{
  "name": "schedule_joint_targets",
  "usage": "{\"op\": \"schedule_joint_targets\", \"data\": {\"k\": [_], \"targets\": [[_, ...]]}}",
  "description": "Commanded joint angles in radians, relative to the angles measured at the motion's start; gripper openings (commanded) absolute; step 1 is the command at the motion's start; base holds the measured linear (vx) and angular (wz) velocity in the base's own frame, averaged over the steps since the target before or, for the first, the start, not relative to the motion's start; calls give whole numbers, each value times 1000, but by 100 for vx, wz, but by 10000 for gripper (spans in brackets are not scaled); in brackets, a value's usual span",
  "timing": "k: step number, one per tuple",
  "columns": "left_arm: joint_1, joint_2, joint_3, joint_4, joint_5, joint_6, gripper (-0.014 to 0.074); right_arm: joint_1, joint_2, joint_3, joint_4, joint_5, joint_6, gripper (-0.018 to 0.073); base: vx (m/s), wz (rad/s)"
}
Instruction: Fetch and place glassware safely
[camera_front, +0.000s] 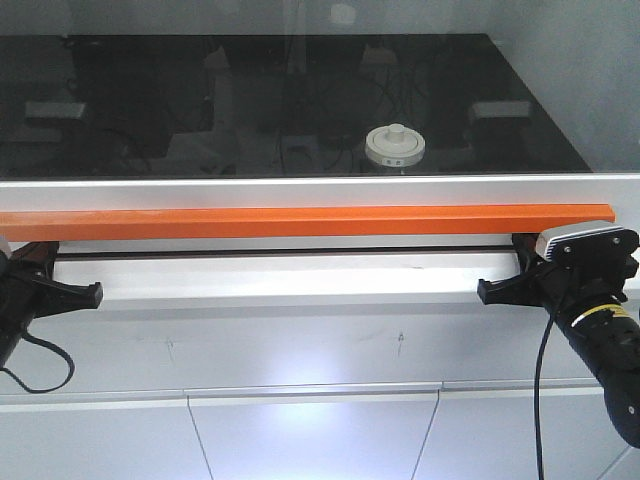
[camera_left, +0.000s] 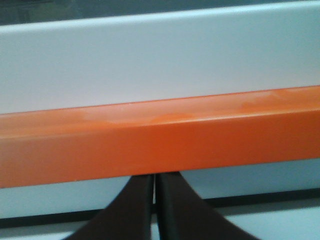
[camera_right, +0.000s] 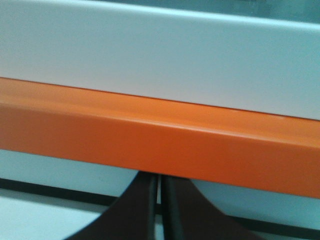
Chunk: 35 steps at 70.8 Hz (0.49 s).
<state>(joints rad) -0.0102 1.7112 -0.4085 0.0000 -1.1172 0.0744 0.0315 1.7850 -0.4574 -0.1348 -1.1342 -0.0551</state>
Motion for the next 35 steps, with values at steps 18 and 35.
{"op": "schedule_joint_targets", "data": {"k": [18,35], "targets": [[-5,-85,-24,0,-129,-9,-7,-5,-53,-41,-8,-164,13,-1,0,0],[-5,-132,-25,0,-101,-9,-7,-5,-121,-84,-9,-58,14,-1,0,0]]}}
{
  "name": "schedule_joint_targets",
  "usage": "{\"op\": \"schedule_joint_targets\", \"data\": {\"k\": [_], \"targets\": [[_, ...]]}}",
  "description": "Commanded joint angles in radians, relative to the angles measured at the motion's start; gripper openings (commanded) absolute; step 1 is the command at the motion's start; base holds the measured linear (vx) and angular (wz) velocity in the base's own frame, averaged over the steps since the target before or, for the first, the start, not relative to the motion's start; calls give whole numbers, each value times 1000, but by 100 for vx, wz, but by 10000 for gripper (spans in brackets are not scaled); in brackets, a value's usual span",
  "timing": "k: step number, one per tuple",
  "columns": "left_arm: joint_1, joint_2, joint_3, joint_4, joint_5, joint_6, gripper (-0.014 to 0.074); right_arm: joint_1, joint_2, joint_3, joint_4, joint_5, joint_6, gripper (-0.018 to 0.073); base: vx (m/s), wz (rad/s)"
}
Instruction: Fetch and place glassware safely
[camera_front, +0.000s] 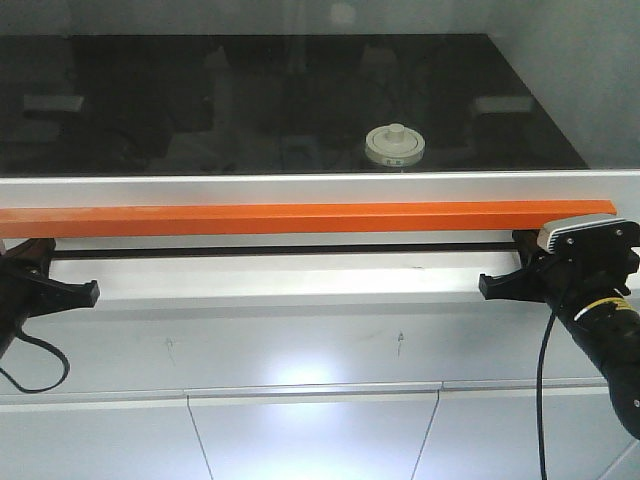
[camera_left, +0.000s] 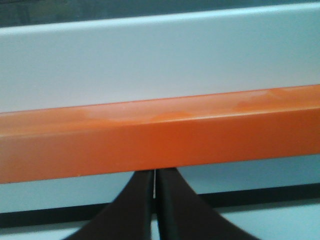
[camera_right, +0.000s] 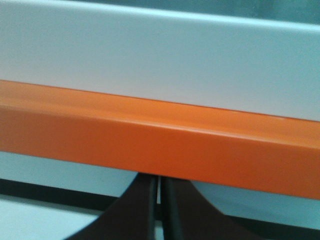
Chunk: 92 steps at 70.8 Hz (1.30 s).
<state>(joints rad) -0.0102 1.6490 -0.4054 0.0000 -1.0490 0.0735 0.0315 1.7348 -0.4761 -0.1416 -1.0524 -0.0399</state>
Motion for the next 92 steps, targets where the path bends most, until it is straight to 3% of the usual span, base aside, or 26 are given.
{"op": "schedule_joint_targets", "data": {"k": [1,66,92], "targets": [[-5,-71,-28,0,-168,-8,-7,-5,-76,-68,-2,-136,-2,-1,0,0],[-5,-330,-222,7,139,-8,-7,-5,-235,-85,-2,-109,4,-1,0,0],[-5,-410,-307,9,229,-8,-7,-5,-311,-183,-12,-3,14,-1,0,0]]}}
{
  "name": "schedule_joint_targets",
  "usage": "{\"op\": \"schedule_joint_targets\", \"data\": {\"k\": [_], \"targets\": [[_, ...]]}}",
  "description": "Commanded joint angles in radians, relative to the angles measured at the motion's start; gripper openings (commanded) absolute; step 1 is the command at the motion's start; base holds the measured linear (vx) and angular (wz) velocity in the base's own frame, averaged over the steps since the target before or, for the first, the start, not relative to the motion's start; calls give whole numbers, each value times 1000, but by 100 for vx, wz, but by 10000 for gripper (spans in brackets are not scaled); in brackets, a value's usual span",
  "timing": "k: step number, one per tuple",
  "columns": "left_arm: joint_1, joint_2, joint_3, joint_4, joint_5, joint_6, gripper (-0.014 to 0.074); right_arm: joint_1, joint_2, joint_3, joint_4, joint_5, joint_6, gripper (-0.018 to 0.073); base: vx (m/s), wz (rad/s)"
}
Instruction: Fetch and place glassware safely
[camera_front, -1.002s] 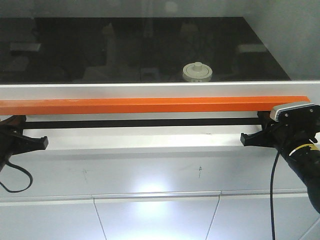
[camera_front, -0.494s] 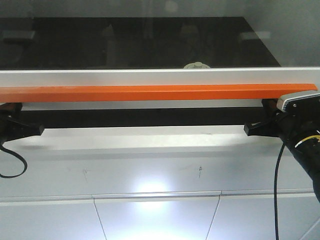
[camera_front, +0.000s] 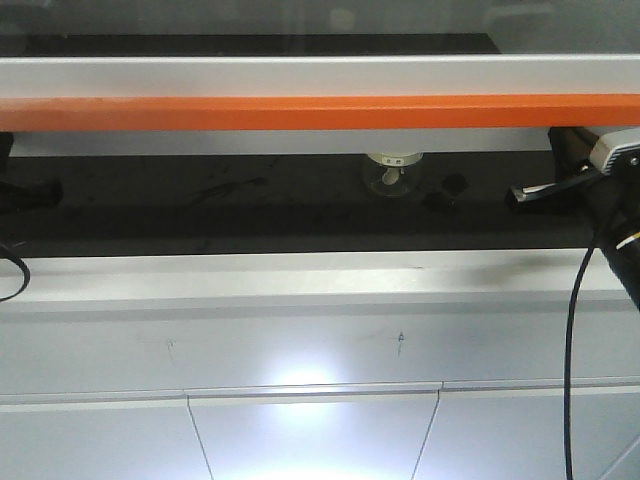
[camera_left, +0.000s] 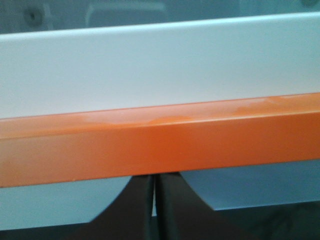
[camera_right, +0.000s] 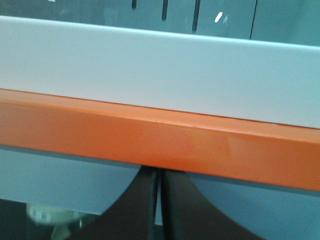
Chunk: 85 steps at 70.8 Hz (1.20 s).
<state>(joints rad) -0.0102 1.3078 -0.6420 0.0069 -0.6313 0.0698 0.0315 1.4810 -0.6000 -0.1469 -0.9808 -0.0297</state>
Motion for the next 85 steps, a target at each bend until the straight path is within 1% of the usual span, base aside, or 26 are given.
{"op": "schedule_joint_targets", "data": {"k": [1,21,30,60,65,72,77,85], "targets": [[-5,-72,-72,2,-184,-5,-7,-5,-59,-61,-7,-71,3,-1,0,0],[-5,-140,-130,2,-123,-5,-7,-5,-128,-115,-18,7,9,-1,0,0],[-5,-156,-130,2,-105,-5,-7,-5,-143,-116,-18,13,10,-1,0,0],[-5,-169,-130,2,-94,-6,-7,-5,-180,-116,-20,67,13,-1,0,0],[-5,-195,-130,2,-47,-6,-7,-5,-190,-116,-27,80,20,-1,0,0],[-5,-244,-130,1,69,-5,-7,-5,-213,-116,-43,115,44,-1,0,0],[-5,-296,-128,2,153,-5,-7,-5,-244,-116,-68,175,47,-1,0,0],[-5,-367,-127,2,253,-2,-7,-5,-302,-114,-128,275,53,-1,0,0]]}}
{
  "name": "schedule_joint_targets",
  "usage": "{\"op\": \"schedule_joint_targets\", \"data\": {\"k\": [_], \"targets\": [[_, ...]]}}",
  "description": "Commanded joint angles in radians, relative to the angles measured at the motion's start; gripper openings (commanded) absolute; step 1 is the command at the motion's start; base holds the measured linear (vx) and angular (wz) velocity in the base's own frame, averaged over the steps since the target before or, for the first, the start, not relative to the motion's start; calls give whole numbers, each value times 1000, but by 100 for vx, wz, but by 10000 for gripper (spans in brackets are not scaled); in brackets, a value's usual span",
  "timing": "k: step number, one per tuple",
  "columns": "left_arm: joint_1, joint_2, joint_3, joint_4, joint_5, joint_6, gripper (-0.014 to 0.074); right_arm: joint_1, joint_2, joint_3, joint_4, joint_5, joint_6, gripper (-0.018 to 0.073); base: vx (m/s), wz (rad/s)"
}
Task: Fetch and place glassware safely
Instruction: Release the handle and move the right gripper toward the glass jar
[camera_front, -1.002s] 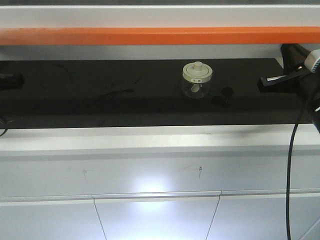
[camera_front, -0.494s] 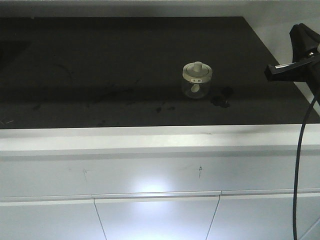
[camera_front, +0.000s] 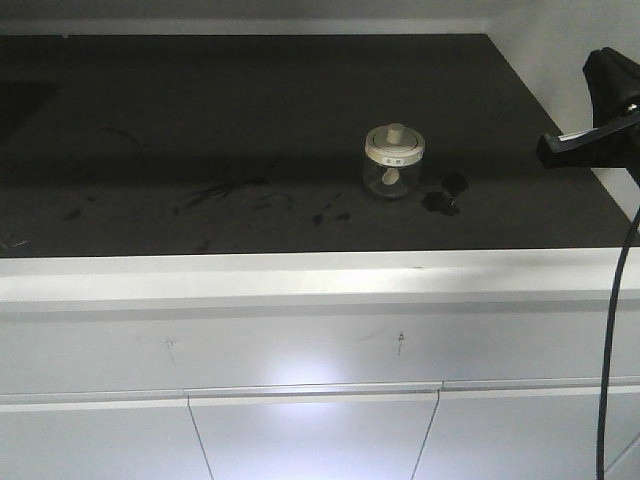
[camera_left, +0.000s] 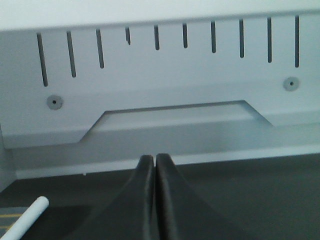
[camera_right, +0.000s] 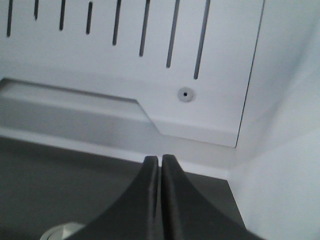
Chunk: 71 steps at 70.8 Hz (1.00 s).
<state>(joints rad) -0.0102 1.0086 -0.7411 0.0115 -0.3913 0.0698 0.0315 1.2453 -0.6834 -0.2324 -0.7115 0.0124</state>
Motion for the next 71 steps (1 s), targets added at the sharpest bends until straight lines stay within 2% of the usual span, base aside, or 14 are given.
{"op": "schedule_joint_targets", "data": {"k": [1,14,26,38,45,61,71], "targets": [[-5,-76,-28,-3,25,-2,-7,-5,-74,-28,-42,16,14,-1,0,0],[-5,-187,-13,10,205,-2,-7,-5,-158,-25,-43,160,139,-1,0,0],[-5,-318,110,30,230,-3,-7,-5,-207,-25,-64,236,153,-1,0,0],[-5,-471,257,29,232,-6,-7,-5,-244,-25,-159,283,228,-1,0,0],[-5,-564,330,28,259,-33,-7,-5,-261,-25,-227,283,301,-1,0,0],[-5,-729,419,31,474,-54,-7,-5,-275,-25,-365,282,428,-1,0,0],[-5,-785,464,31,544,-54,-7,-5,-275,-25,-384,280,461,-1,0,0]]}}
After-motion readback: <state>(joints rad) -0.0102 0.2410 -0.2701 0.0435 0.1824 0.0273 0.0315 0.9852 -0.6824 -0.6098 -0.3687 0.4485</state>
